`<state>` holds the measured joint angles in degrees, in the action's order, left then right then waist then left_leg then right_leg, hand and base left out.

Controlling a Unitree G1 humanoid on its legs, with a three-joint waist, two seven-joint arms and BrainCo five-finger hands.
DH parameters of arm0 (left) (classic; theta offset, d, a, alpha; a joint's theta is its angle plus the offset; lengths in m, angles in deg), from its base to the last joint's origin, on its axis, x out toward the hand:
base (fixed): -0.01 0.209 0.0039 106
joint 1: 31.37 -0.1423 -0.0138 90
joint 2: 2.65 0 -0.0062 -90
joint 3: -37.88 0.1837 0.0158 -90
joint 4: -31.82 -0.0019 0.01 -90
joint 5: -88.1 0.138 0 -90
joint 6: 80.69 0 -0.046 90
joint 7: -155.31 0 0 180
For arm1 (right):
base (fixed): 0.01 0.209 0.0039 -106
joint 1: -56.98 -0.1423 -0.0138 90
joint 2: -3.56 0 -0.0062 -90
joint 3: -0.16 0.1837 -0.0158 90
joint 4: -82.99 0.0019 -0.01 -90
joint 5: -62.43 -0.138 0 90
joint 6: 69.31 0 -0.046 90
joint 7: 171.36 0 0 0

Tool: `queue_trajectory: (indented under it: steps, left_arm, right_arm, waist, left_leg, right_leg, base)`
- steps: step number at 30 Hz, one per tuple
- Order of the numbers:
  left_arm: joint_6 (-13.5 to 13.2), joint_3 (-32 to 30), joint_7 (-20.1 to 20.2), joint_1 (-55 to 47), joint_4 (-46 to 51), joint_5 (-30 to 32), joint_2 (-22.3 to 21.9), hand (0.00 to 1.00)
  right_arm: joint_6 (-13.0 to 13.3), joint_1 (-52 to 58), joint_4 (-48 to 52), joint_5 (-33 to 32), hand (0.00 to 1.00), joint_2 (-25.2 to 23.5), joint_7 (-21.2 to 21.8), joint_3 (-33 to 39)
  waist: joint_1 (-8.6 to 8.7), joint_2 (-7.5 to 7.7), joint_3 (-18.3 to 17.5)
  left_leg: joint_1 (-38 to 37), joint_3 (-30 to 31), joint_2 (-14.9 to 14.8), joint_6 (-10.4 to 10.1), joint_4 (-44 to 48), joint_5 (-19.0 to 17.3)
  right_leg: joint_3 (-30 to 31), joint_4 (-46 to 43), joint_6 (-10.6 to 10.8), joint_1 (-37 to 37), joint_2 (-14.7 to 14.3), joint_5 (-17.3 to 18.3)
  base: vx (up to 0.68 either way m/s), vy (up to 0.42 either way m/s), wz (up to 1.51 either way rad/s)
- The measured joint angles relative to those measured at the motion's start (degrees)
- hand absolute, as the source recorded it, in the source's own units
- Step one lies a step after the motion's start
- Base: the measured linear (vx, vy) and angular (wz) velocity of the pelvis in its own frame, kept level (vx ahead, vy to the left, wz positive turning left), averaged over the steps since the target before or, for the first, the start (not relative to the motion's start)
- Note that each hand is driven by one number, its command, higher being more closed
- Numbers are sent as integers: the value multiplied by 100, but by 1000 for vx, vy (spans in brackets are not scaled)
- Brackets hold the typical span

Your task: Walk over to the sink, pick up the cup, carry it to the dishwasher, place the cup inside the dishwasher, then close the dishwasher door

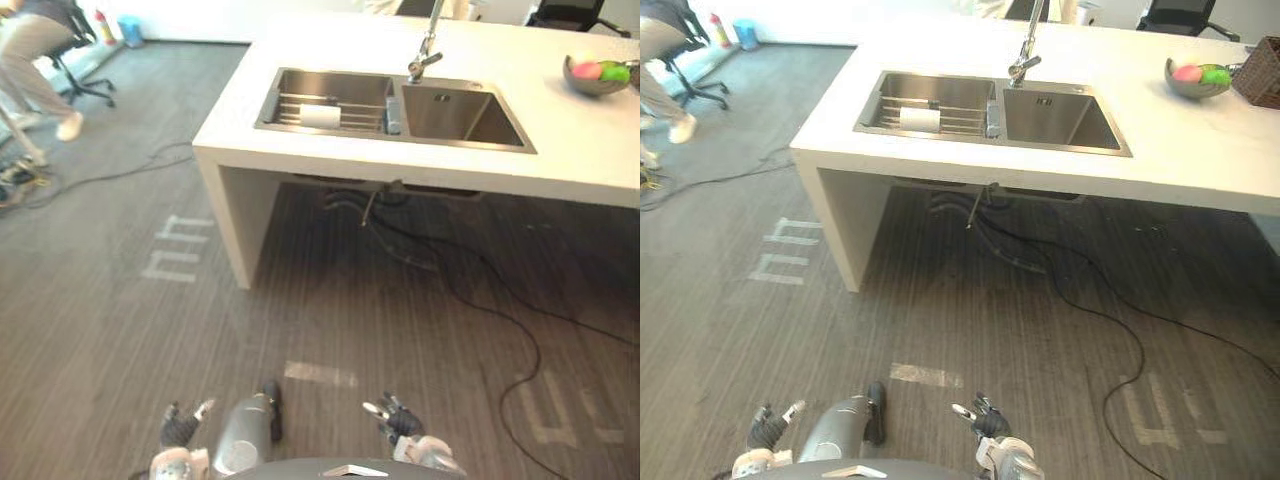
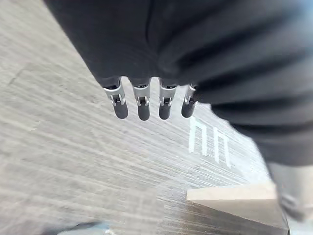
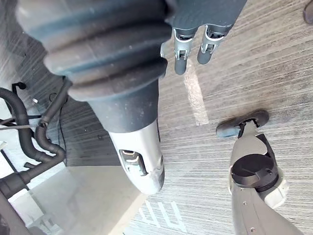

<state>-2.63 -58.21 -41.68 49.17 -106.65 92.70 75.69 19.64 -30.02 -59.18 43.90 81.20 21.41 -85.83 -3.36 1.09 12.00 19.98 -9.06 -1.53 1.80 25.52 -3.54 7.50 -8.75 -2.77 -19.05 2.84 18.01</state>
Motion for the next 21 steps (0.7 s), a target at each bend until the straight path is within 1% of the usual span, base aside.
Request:
queue_trajectory:
  steps: [1, 2, 3, 4, 5, 6, 7, 8, 9, 10, 11, 12, 13, 14, 15, 16, 17, 18, 19, 20, 21]
  left_arm:
    - [-122, 244, -281, 164, -137, 145, 95, 0]
    - [-178, 386, -402, 195, -189, 190, 149, 0]
    - [-257, 646, -645, 256, -207, 272, 233, 0]
    - [-294, 847, -796, 388, -205, 335, 266, 0]
    - [-308, 943, -864, 482, -194, 363, 260, 0]
    - [-305, 1167, -915, 615, -65, 419, 229, 0]
    - [-295, 1354, -934, 580, 327, 547, 209, 0]
    - [-294, 1420, -940, 554, 526, 610, 193, 0]
    - [-264, 1565, -935, 541, 863, 766, 168, 0]
    - [-233, 1656, -932, 569, 1057, 889, 160, 0]
    - [-187, 1765, -954, 577, 1258, 1019, 133, 0]
    - [-128, 1884, -1020, 598, 1535, 1156, 131, 0]
    - [-83, 1952, -1029, 635, 1689, 1189, 136, 0]
    - [50, 2043, -1029, 808, 1946, 1264, 156, 0]
    - [271, 2089, -1023, 1039, 2167, 1340, 179, 0]
    - [375, 2108, -1016, 1161, 2268, 1368, 187, 0]
    - [521, 2169, -1014, 1347, 2428, 1416, 196, 0]
    - [716, 2172, -997, 1548, 2790, 1505, 234, 0]
    - [865, 2162, -1027, 1686, 3251, 1659, 303, 0]
    - [938, 2148, -1013, 1720, 3490, 1750, 355, 0]
    - [1052, 2222, -1014, 1769, 3962, 2019, 517, 0]
  right_arm:
    - [-68, -80, -144, -3, 0, 19, -1, -195]
    - [-70, -113, -189, -7, 0, 21, 1, -238]
    - [-70, -151, -282, 0, 0, 26, 6, -321]
    - [-56, -149, -282, 41, 0, 14, 49, -333]
    - [-56, -129, -301, 65, 0, 8, 51, -333]
    - [-64, -60, -318, 102, 0, -7, 62, -340]
    - [-69, -45, -346, 103, 0, -55, 59, -347]
    - [-67, -43, -340, 102, 0, -85, 65, -369]
    - [-68, -36, -325, 94, 0, -84, 62, -375]
    - [-30, -32, -296, 91, 0, -72, 53, -371]
    - [-22, -45, -263, 80, 0, -44, 43, -340]
    - [6, -55, -180, 63, 0, 6, 45, -337]
    - [12, -48, -112, 39, 0, 28, 46, -342]
    - [30, -70, -5, -10, 0, 53, 44, -329]
    - [25, -119, 68, -22, 0, 87, 31, -319]
    - [10, -127, 114, -22, 0, 118, 25, -312]
    - [12, -128, 200, -30, 0, 178, -44, -281]
    - [-7, -151, 287, -33, 0, 271, -133, -279]
    - [-75, -128, 390, -31, 0, 327, -174, -281]
    - [-78, -86, 427, -31, 0, 326, -180, -276]
    - [-92, -15, 443, -19, 0, 302, -197, -279]
  waist:
    - [0, 33, -24]
    - [-1, 53, -39]
    - [16, 79, -55]
    - [46, 112, -92]
    - [62, 147, -114]
    - [69, 229, -175]
    - [70, 331, -242]
    - [86, 367, -265]
    - [175, 374, -268]
    - [201, 443, -294]
    - [206, 452, -305]
    - [255, 416, -329]
    - [295, 399, -341]
    - [382, 364, -353]
    - [442, 311, -356]
    - [450, 249, -347]
    - [505, 95, -308]
    - [607, -113, -231]
    - [679, -236, -211]
    - [689, -243, -213]
    - [678, -103, -238]
  left_leg:
    - [-124, -48, 69, 155, -222, 68]
    - [-189, -100, 99, 170, -312, 76]
    - [-309, -196, 137, 256, -361, 9]
    - [-407, -213, 210, 294, -363, -105]
    - [-475, -235, 253, 352, -370, -125]
    - [-648, -270, 329, 386, -396, -253]
    - [-891, -370, 365, 336, -511, -413]
    - [-1038, -396, 381, 337, -585, -473]
    - [-1337, -408, 411, 367, -730, -593]
    - [-1593, -461, 436, 344, -819, -647]
    - [-1892, -549, 450, 348, -933, -684]
    - [-2228, -588, 443, 307, -1121, -729]
    - [-2349, -587, 426, 291, -1203, -737]
    - [-2508, -534, 398, 254, -1319, -755]
    - [-2633, -461, 374, 198, -1400, -767]
    - [-2689, -435, 341, 169, -1406, -777]
    - [-2758, -352, 219, 84, -1373, -828]
    - [-2883, -211, 14, -40, -1358, -905]
    - [-2993, -57, -154, -200, -1360, -1005]
    - [-3045, -15, -205, -294, -1328, -1088]
    - [-3113, 125, -255, -461, -1058, -1400]
  right_leg:
    - [85, -171, 102, 121, 48, -231]
    - [140, -286, 191, 175, 71, -295]
    - [153, -557, 258, 266, 117, -411]
    - [156, -843, 326, 339, 161, -514]
    - [165, -1008, 400, 365, 189, -561]
    - [202, -1511, 625, 493, 246, -683]
    - [240, -2319, 1324, 814, 288, -929]
    - [274, -2775, 1793, 1018, 292, -1163]
    - [191, -3919, 1971, 1506, 341, -1559]
    - [-139, -4842, 1825, 1938, 534, -1492]
    - [-607, -5517, 1313, 2309, 802, -1244]
    - [-1090, -5840, 782, 2671, 998, -880]
    - [-1242, -5792, 705, 2835, 1021, -742]
    - [-1459, -5349, 627, 3169, 1022, -485]
    - [-1632, -4575, 588, 3455, 1019, -295]
    - [-1730, -4127, 577, 3546, 1007, -247]
    - [-1924, -3376, 550, 3609, 955, -265]
    - [-1981, -2280, 538, 3594, 779, -538]
    - [-1802, -1135, 577, 3482, 626, -1069]
    - [-1634, -719, 603, 3461, 590, -1288]
    - [-1254, -397, 634, 3380, 593, -1491]
  base:
    - [387, 205, 9]
    - [365, 180, -8]
    - [355, 144, -12]
    - [354, 127, -6]
    - [350, 104, 2]
    - [404, 103, -16]
    - [335, 82, -30]
    - [378, 97, -45]
    - [245, 59, -35]
    - [360, 76, -43]
    - [279, 39, -43]
    - [252, 28, -32]
    - [244, -13, 0]
    - [256, -69, 28]
    - [300, -95, 29]
    - [348, -144, 28]
    - [378, -181, 36]
    - [446, -240, 61]
    - [372, -223, 64]
    - [389, -284, 62]
    - [400, -376, 52]
